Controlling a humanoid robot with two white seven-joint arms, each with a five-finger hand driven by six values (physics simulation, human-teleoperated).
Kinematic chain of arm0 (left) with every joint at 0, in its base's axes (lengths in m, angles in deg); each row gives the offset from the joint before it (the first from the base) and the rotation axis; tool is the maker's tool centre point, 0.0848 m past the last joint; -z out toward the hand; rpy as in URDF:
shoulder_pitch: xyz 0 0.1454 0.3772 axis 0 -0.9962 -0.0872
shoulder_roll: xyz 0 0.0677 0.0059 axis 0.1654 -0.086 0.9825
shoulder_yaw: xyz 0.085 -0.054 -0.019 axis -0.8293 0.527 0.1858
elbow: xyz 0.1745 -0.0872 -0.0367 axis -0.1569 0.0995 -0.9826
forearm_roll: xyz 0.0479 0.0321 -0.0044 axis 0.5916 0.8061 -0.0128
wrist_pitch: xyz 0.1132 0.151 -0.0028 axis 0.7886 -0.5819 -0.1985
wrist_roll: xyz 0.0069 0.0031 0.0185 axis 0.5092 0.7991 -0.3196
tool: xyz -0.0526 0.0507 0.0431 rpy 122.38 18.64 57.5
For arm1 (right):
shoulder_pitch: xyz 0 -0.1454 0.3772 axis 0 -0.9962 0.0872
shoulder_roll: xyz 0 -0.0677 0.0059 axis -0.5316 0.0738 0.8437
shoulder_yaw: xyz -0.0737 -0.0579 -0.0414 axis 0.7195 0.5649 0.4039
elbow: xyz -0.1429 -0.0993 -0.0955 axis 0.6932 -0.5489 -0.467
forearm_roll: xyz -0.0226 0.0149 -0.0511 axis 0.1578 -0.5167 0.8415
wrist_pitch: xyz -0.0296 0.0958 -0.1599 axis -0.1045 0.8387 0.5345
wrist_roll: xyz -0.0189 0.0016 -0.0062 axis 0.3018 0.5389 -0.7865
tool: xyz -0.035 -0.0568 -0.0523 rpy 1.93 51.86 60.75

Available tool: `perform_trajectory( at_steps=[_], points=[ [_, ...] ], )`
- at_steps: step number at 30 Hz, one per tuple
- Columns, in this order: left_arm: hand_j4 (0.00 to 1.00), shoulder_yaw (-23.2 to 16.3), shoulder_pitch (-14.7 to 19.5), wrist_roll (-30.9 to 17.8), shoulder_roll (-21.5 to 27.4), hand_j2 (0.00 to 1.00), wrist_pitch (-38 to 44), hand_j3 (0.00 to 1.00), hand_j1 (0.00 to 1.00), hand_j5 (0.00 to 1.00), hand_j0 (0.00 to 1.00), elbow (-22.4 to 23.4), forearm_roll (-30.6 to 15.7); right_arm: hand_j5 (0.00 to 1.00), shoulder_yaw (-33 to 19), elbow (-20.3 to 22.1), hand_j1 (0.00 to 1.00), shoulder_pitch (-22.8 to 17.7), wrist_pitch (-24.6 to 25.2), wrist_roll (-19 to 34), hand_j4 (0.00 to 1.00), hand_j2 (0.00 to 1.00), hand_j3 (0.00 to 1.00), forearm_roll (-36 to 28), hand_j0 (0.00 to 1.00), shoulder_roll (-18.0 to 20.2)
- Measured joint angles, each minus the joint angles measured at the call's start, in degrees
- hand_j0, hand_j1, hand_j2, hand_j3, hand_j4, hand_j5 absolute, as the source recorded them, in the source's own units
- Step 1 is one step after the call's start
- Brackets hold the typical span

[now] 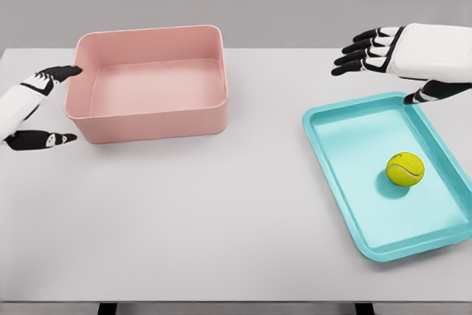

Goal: Put the tennis from the blue tray into the pink basket with both arms

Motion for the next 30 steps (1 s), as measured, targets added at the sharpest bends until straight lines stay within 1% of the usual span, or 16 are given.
perform_trajectory(
  at_steps=[7, 8, 9, 10, 12, 14, 15, 17, 18, 20, 22, 23, 24, 26, 27, 30],
  points=[
    [1.00, 0.0, -0.4, -0.1, 0.4, 1.00, 0.0, 1.00, 1.00, 1.00, 1.00, 0.0, -0.6, 1.00, 0.2, 0.1, 1.00, 0.0, 0.3, 0.0, 1.00, 1.00, 1.00, -0.5, 1.00, 0.6],
    [1.00, 0.0, -0.4, -0.1, 0.5, 1.00, 0.0, 1.00, 1.00, 1.00, 1.00, 0.0, -0.6, 1.00, 0.1, 0.0, 1.00, -0.2, 1.4, 0.0, 1.00, 1.00, 1.00, -1.1, 1.00, 1.4],
    [1.00, 0.0, -1.1, -0.1, 0.5, 1.00, 0.0, 1.00, 1.00, 1.00, 1.00, -0.1, -0.7, 1.00, 0.0, -0.3, 1.00, -0.5, 3.1, 0.0, 1.00, 1.00, 1.00, -3.5, 1.00, 2.5],
    [1.00, 0.0, -1.9, -0.1, 0.7, 1.00, 0.0, 1.00, 1.00, 1.00, 1.00, -0.2, -0.8, 1.00, 0.0, -1.5, 1.00, -0.5, 5.0, 0.0, 1.00, 1.00, 1.00, -7.6, 1.00, 3.5],
    [1.00, -0.1, -2.3, -0.1, 1.4, 1.00, 0.0, 1.00, 1.00, 1.00, 1.00, -0.5, -1.7, 1.00, 0.1, -6.6, 1.00, -0.9, 7.6, 0.0, 1.00, 1.00, 1.00, -15.8, 1.00, 4.9],
    [1.00, -0.4, -2.3, -0.1, 1.9, 1.00, 0.0, 1.00, 1.00, 1.00, 1.00, -0.6, -3.2, 1.00, 0.3, -11.6, 1.00, -2.4, 9.0, 0.0, 1.00, 1.00, 1.00, -21.4, 1.00, 5.9],
    [1.00, -1.0, -2.3, -0.1, 2.4, 1.00, 0.0, 1.00, 1.00, 1.00, 1.00, -0.6, -4.2, 1.00, 0.4, -13.6, 1.00, -3.8, 9.5, 0.0, 1.00, 1.00, 1.00, -23.3, 1.00, 6.2],
    [1.00, -2.9, -2.4, -0.1, 4.5, 1.00, 0.0, 1.00, 1.00, 1.00, 1.00, -0.6, -7.2, 1.00, 2.4, -16.2, 1.00, -4.4, 9.8, 0.0, 1.00, 1.00, 1.00, -25.0, 1.00, 7.0],
    [1.00, -4.1, -2.2, -0.2, 5.3, 1.00, 0.0, 1.00, 1.00, 1.00, 1.00, -0.7, -8.9, 1.00, 3.5, -16.9, 1.00, -4.7, 9.8, 0.0, 1.00, 1.00, 1.00, -25.3, 1.00, 7.5],
    [0.99, -6.1, -2.2, -0.2, 6.4, 0.99, 0.0, 0.99, 0.99, 0.99, 0.99, -0.6, -12.2, 1.00, 5.1, -17.1, 1.00, -6.4, 9.6, 0.0, 1.00, 1.00, 1.00, -24.9, 1.00, 8.5],
    [0.99, -7.2, -3.0, -0.3, 7.6, 0.99, 0.0, 0.99, 0.99, 0.99, 0.99, -0.7, -15.8, 1.00, 6.3, -16.2, 1.00, -7.6, 9.6, 0.0, 1.00, 1.00, 1.00, -23.1, 1.00, 9.1],
    [1.00, -7.8, -4.7, -0.3, 8.8, 1.00, 0.0, 1.00, 1.00, 1.00, 1.00, -0.6, -18.5, 1.00, 7.2, -15.5, 1.00, -7.7, 9.6, 0.0, 1.00, 1.00, 1.00, -21.8, 1.00, 9.3],
    [1.00, -8.4, -5.6, -0.3, 10.3, 1.00, 0.0, 1.00, 1.00, 1.00, 1.00, -0.6, -21.4, 1.00, 7.9, -15.0, 1.00, -8.3, 9.5, 0.0, 1.00, 1.00, 1.00, -20.6, 1.00, 9.4],
    [0.99, -9.5, -5.8, -0.3, 12.6, 0.99, 0.0, 0.99, 0.99, 0.99, 0.99, -0.6, -26.4, 1.00, 8.8, -14.0, 1.00, -8.9, 9.2, 0.0, 1.00, 1.00, 1.00, -18.9, 1.00, 9.7],
    [0.99, -10.2, -5.7, -0.3, 13.3, 0.99, 0.0, 0.99, 0.99, 0.99, 0.99, -0.6, -28.6, 1.00, 9.1, -13.3, 1.00, -9.9, 8.7, 0.0, 1.00, 1.00, 1.00, -18.3, 1.00, 10.3],
    [0.99, -13.4, -5.8, -0.3, 15.3, 0.99, 0.0, 0.99, 0.99, 0.99, 0.99, -0.6, -33.6, 1.00, 9.5, -11.6, 1.00, -11.1, 7.6, 0.0, 1.00, 1.00, 1.00, -16.8, 1.00, 11.4]
  ],
)
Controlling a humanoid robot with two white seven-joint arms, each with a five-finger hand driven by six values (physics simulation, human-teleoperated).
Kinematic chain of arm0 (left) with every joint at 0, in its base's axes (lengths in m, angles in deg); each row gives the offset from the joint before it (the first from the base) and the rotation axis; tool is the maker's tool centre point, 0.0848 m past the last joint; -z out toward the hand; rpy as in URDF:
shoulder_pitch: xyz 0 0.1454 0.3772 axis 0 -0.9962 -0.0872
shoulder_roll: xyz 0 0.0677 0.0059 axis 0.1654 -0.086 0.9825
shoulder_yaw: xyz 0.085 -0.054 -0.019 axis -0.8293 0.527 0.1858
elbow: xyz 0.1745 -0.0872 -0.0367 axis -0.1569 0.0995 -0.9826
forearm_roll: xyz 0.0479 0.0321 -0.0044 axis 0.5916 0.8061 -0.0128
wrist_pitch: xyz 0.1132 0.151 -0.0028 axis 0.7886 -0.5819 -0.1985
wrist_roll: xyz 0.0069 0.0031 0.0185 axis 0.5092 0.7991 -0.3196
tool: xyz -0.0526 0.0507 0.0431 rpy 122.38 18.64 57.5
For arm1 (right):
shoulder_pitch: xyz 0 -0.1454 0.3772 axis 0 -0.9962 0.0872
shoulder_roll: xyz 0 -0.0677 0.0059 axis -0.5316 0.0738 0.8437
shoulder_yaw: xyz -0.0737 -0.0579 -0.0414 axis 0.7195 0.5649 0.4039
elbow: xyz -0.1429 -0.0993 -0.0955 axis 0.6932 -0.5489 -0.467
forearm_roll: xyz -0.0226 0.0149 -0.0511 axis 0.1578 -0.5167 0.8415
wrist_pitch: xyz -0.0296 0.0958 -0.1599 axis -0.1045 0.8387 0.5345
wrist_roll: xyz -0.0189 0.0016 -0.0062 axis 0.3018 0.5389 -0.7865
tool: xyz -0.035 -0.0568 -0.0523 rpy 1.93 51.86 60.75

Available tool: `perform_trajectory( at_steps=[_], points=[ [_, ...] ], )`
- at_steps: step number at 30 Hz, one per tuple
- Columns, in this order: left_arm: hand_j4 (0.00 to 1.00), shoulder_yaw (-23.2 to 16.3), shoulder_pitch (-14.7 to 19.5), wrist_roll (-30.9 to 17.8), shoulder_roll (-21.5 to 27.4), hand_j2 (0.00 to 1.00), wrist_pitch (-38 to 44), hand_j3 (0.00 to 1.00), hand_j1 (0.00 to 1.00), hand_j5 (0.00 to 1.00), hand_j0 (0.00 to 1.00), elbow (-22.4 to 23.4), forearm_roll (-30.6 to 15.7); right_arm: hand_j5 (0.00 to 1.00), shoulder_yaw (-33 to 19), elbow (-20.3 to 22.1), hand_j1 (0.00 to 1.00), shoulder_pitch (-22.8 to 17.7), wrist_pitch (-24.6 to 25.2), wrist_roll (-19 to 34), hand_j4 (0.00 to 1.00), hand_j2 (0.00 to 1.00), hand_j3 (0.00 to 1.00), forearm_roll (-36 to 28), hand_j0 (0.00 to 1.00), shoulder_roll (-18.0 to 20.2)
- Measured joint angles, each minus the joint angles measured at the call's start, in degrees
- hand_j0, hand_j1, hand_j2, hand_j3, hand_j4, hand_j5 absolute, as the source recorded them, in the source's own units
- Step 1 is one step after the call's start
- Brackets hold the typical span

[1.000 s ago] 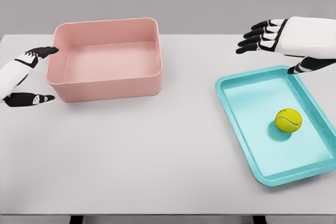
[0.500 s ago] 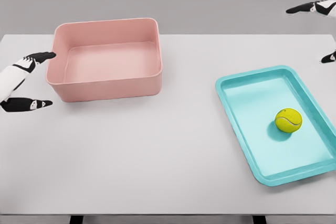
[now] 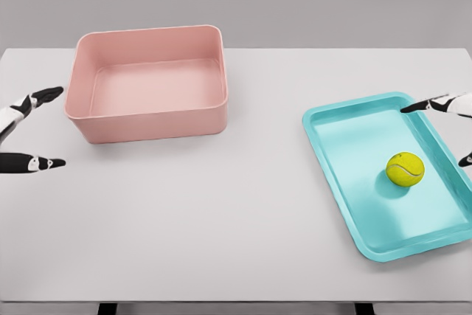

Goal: Put the tennis from the blue tray into the pink basket with both arms

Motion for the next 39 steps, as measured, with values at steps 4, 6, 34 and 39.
perform_trajectory(
  at_steps=[4, 6, 34, 39],
  points=[
    [1.00, -5.9, -0.2, 0.0, 3.0, 1.00, 0.0, 1.00, 1.00, 1.00, 1.00, 0.0, -4.8, 1.00, 0.7, 0.9, 1.00, -0.4, -0.4, 0.0, 1.00, 1.00, 1.00, 2.5, 1.00, 0.4],
    [1.00, -8.5, -0.3, 0.0, 3.7, 1.00, 0.0, 1.00, 1.00, 1.00, 1.00, 0.0, -5.5, 1.00, 1.2, 0.6, 1.00, -0.4, -0.3, 0.0, 1.00, 1.00, 1.00, 4.0, 1.00, 0.3],
    [1.00, -14.3, 0.0, 0.0, 0.2, 1.00, 0.0, 1.00, 1.00, 1.00, 1.00, -0.7, -5.8, 1.00, 7.0, -3.9, 1.00, 1.8, 0.4, 0.0, 1.00, 1.00, 1.00, 7.5, 1.00, -7.3],
    [1.00, -14.2, -0.1, 0.0, 0.0, 1.00, 0.0, 1.00, 1.00, 1.00, 1.00, -0.7, -5.7, 1.00, 7.7, -4.2, 1.00, 2.3, 0.4, 0.0, 1.00, 1.00, 1.00, 7.7, 1.00, -8.3]
  ],
)
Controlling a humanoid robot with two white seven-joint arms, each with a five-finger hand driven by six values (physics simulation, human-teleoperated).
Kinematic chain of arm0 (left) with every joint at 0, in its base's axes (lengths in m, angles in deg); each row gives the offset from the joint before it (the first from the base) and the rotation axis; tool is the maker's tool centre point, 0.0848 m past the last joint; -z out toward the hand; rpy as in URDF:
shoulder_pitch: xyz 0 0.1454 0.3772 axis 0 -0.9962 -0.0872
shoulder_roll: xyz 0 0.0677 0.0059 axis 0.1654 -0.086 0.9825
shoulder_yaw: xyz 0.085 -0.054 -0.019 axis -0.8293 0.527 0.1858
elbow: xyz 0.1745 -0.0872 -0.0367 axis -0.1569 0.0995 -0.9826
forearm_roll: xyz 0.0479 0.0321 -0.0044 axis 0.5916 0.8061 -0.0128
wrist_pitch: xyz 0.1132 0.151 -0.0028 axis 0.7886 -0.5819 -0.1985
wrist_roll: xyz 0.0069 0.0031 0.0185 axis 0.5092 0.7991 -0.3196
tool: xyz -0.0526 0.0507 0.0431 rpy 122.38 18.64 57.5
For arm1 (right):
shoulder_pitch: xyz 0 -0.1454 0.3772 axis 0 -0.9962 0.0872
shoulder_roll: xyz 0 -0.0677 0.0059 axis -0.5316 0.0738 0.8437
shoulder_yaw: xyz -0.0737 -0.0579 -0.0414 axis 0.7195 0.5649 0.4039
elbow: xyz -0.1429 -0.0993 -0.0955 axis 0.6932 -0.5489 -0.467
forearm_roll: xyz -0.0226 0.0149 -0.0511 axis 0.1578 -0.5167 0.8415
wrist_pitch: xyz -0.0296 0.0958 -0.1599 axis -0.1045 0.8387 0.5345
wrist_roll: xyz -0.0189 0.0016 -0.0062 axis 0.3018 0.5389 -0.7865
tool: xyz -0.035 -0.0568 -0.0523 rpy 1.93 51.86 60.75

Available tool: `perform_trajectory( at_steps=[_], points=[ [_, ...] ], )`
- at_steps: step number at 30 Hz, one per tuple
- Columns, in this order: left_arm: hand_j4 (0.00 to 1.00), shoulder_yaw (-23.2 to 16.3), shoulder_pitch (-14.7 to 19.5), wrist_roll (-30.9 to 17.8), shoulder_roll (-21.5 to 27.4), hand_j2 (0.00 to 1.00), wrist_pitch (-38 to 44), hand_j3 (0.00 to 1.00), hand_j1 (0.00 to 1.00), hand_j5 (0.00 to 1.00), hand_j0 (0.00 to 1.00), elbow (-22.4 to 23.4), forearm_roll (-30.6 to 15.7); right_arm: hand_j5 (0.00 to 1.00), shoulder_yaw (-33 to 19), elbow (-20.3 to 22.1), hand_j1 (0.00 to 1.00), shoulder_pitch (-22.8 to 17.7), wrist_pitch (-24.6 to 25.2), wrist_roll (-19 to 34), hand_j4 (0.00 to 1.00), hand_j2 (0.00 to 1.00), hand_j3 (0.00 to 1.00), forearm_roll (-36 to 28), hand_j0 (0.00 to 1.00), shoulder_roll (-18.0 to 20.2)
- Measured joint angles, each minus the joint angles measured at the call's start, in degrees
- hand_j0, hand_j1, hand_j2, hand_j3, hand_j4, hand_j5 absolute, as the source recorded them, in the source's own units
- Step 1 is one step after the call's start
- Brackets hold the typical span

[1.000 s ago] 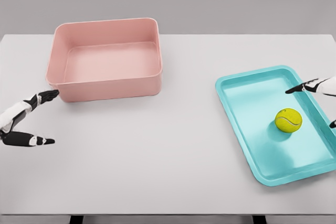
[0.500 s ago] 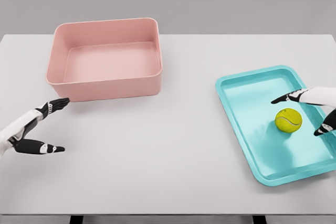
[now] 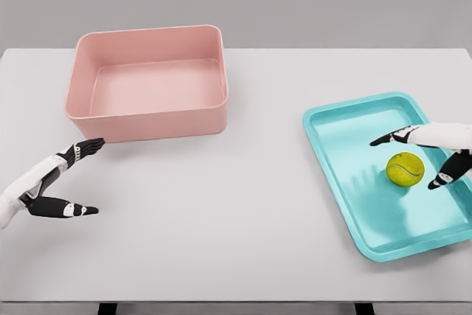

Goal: Put the tennis from the blue tray into the pink basket with both arms

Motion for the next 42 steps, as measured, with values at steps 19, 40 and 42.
perform_trajectory(
  at_steps=[19, 40, 42],
  points=[
    [1.00, 0.9, -0.2, 0.0, 0.0, 1.00, 0.0, 1.00, 1.00, 1.00, 1.00, 0.0, 0.1, 1.00, 1.0, -5.5, 1.00, -0.1, -0.1, 0.0, 1.00, 1.00, 1.00, 1.7, 1.00, -1.9],
    [1.00, 1.0, -0.2, 0.0, -0.3, 1.00, 0.0, 1.00, 1.00, 1.00, 1.00, -0.1, 0.1, 0.86, 1.9, -5.0, 0.86, 0.0, -0.3, 0.0, 0.86, 0.86, 0.86, 2.0, 0.86, -2.4],
    [1.00, 1.0, -0.2, 0.0, -0.3, 1.00, 0.0, 1.00, 1.00, 1.00, 1.00, -0.1, 0.1, 0.85, 1.9, -5.0, 0.85, 0.0, -0.3, 0.0, 0.85, 0.85, 0.85, 2.0, 0.85, -2.4]
  ],
)
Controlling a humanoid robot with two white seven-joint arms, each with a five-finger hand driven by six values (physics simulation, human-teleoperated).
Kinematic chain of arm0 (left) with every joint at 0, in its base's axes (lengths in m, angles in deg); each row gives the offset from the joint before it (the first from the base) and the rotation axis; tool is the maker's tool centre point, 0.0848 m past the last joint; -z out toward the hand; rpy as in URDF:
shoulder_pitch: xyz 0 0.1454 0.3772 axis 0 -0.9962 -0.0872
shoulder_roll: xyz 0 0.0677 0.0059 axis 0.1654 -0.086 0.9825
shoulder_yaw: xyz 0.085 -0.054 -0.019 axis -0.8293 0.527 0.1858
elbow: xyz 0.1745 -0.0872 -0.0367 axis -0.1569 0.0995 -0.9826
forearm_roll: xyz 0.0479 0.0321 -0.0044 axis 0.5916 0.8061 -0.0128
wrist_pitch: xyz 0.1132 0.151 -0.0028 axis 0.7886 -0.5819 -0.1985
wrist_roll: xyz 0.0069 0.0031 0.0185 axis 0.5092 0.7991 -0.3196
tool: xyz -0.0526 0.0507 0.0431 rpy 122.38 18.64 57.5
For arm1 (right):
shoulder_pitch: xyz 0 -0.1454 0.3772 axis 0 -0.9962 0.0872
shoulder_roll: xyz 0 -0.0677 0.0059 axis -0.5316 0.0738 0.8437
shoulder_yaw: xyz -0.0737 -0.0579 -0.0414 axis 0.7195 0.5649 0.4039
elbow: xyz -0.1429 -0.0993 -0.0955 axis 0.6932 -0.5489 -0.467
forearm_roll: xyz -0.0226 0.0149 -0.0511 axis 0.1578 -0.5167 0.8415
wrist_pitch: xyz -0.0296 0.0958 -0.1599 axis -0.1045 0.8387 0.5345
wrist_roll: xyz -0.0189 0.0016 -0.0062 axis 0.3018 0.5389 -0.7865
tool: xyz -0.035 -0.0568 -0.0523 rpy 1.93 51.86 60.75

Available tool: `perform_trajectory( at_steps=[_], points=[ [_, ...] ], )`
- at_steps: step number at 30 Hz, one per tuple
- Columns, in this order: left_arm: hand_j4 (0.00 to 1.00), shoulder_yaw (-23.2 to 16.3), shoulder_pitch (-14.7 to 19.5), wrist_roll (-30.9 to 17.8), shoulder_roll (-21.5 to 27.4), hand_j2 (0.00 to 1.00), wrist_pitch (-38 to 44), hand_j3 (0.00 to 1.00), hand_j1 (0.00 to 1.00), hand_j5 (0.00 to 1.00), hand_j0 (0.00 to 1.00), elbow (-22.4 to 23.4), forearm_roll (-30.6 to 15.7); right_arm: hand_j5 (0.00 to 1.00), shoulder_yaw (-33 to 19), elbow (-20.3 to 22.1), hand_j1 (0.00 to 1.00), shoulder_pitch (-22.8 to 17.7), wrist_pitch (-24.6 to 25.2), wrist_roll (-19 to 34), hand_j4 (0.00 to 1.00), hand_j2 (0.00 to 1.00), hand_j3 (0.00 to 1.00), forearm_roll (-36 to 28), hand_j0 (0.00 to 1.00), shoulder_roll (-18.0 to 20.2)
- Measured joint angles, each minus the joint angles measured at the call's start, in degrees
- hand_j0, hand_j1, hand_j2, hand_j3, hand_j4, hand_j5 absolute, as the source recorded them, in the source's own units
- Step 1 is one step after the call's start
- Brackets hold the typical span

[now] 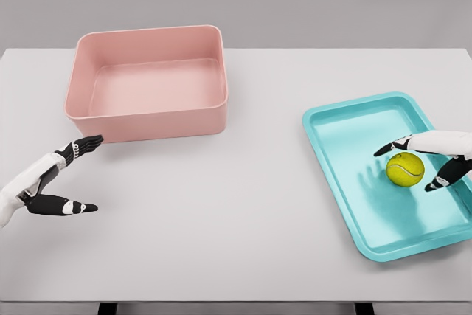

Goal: Put the tennis from the blue tray into the pink basket with both arms

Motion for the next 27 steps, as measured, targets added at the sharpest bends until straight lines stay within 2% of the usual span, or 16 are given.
perform_trajectory(
  at_steps=[10, 12, 14, 17, 24, 27],
  points=[
    [1.00, 0.0, 0.0, 0.0, 0.0, 1.00, 0.0, 1.00, 1.00, 1.00, 1.00, 0.0, 0.0, 0.85, 0.4, -0.4, 0.85, -0.2, 0.1, 0.0, 0.85, 0.85, 0.85, 1.1, 0.85, -0.6],
    [1.00, 0.0, 0.0, 0.0, 0.0, 1.00, 0.0, 1.00, 1.00, 1.00, 1.00, 0.0, 0.0, 0.77, 0.5, -0.4, 0.77, -0.2, 0.1, 0.0, 0.77, 0.77, 0.77, 1.4, 0.77, -0.7],
    [1.00, 0.0, 0.0, 0.0, 0.0, 1.00, 0.0, 1.00, 1.00, 1.00, 1.00, 0.0, 0.0, 0.74, 0.6, -0.4, 0.74, -0.1, 0.1, 0.0, 0.74, 0.74, 0.74, 1.5, 0.74, -0.8],
    [1.00, 0.0, 0.0, 0.0, 0.0, 1.00, 0.0, 1.00, 1.00, 1.00, 1.00, 0.0, 0.0, 0.61, 0.6, -0.4, 0.61, 0.0, 0.1, 0.0, 0.61, 0.61, 0.61, 1.6, 0.61, -0.8],
    [1.00, 0.0, 0.0, 0.0, 0.0, 1.00, 0.0, 1.00, 1.00, 1.00, 1.00, 0.0, 0.0, 0.48, 0.3, -0.4, 0.48, 0.1, 0.1, 0.0, 0.48, 0.48, 0.48, 1.5, 0.48, -1.0],
    [1.00, 0.0, 0.0, 0.0, 0.0, 1.00, 0.0, 1.00, 1.00, 1.00, 1.00, 0.0, 0.0, 0.49, -0.2, -0.3, 0.49, 0.1, -0.2, 0.0, 0.49, 0.49, 0.49, 1.2, 0.49, -1.1]
  ],
)
